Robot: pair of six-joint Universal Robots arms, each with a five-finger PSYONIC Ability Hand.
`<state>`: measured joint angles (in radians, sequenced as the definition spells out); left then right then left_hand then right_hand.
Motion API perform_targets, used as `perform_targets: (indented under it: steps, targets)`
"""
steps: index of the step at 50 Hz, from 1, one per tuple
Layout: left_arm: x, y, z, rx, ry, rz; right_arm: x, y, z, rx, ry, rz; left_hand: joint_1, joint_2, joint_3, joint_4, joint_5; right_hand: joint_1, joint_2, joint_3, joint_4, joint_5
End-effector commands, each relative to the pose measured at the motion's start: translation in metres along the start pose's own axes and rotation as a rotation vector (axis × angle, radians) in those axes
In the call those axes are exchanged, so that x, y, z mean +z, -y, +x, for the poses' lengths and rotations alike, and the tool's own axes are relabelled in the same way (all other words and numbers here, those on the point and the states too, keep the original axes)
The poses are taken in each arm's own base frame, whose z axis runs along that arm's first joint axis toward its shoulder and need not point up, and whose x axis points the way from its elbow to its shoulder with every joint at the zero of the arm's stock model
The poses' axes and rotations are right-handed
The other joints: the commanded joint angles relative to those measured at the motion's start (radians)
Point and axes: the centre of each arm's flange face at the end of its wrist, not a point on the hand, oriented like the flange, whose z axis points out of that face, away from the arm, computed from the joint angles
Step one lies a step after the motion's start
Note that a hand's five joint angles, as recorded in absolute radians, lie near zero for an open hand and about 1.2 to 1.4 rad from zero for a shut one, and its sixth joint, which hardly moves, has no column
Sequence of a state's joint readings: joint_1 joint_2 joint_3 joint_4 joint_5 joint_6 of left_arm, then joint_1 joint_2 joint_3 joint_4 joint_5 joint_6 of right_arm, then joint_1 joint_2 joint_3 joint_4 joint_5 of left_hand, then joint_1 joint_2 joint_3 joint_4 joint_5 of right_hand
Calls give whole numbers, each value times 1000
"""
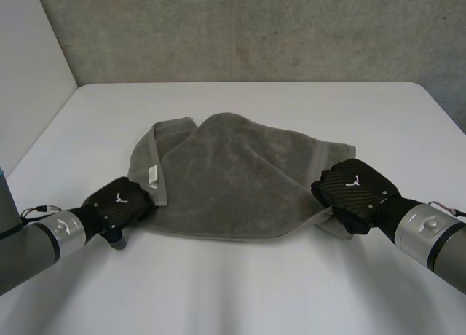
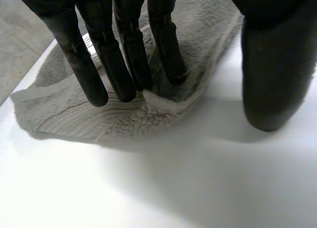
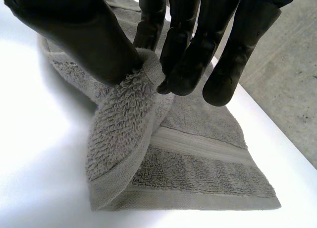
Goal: Fold the towel.
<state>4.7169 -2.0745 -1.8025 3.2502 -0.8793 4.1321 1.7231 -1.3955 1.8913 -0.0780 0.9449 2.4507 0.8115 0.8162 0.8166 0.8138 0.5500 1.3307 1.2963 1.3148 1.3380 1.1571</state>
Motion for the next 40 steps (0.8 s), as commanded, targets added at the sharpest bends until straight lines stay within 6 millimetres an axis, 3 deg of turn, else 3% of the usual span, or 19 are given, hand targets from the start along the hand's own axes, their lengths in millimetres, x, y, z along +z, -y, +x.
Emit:
perform_targets:
  steps: [1, 19, 31, 40]
  targets:
    - [4, -2, -8, -45, 45, -3, 1, -2, -1, 5, 6, -6, 60, 55, 54, 57, 147, 66, 100, 81, 58, 65]
    - [10, -1, -12, -31, 71, 1, 2, -4, -3, 5, 13, -12, 74, 70, 69, 72, 161, 66, 100, 81, 58, 65]
    - [4, 17, -18, -81, 89, 37, 2, -5, -4, 6, 14, -16, 74, 70, 69, 72, 161, 66, 100, 81, 58, 65]
    - [5, 15, -17, -79, 83, 32, 2, -6, -4, 6, 17, -19, 71, 67, 66, 69, 158, 66, 100, 81, 58, 65]
